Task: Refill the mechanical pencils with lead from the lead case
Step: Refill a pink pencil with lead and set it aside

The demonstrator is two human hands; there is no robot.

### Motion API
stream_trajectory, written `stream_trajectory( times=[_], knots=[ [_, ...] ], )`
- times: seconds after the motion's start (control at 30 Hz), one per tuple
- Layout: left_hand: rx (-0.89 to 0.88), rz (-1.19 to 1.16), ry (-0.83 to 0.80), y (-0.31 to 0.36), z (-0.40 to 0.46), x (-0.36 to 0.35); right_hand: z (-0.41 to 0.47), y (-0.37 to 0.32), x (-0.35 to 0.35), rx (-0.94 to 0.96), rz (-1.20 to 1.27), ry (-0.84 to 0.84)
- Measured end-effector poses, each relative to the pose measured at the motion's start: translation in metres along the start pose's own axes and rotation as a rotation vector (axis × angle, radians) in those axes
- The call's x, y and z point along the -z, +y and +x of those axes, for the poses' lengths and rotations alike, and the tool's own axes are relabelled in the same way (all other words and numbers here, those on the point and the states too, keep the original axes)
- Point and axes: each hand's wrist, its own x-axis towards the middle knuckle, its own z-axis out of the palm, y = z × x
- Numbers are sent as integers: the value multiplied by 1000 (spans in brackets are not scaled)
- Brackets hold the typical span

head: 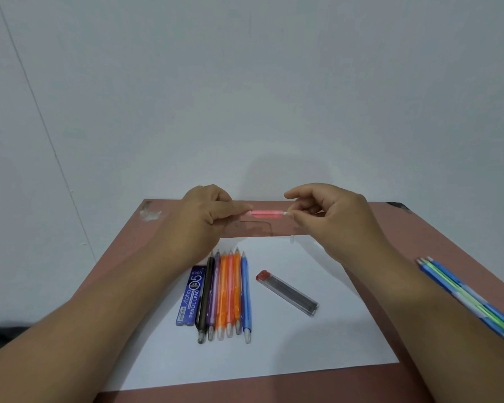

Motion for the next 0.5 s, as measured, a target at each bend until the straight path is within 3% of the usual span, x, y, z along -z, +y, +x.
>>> stream_trajectory(
  times=[0.5],
  knots=[
    [60,-68,10,9,-1,2,2,4,1,-65,83,2]
  ],
)
